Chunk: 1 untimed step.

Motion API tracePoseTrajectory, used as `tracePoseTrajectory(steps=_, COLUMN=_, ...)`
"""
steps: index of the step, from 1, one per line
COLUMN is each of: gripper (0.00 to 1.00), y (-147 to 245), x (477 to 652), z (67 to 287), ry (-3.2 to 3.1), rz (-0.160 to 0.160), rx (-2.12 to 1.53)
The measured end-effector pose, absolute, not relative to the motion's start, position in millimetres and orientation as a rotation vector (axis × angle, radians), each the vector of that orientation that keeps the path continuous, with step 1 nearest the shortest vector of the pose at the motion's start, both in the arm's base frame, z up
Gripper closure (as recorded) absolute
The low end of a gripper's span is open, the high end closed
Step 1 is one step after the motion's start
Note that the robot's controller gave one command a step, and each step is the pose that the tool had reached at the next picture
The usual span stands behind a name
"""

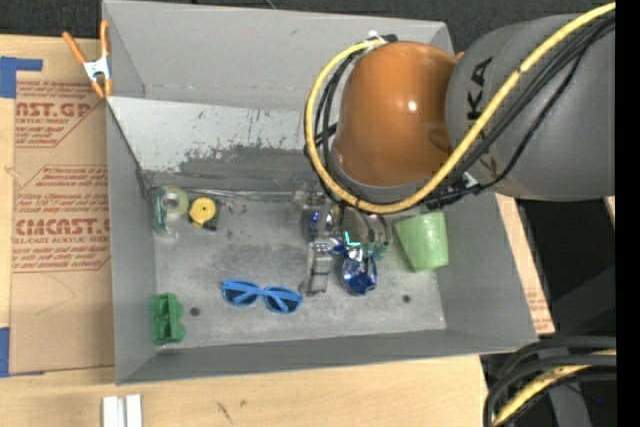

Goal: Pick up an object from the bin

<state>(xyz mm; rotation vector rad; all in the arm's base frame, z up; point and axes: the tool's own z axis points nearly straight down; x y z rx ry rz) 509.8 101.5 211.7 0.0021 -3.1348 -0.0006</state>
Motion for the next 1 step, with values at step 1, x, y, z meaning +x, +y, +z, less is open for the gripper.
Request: tracePoseTrajectory(steps=1, gripper=0.00, y=130.0, x=501.8, z=135.2, ry=-3.134, rz=-0.001, rx=0.022)
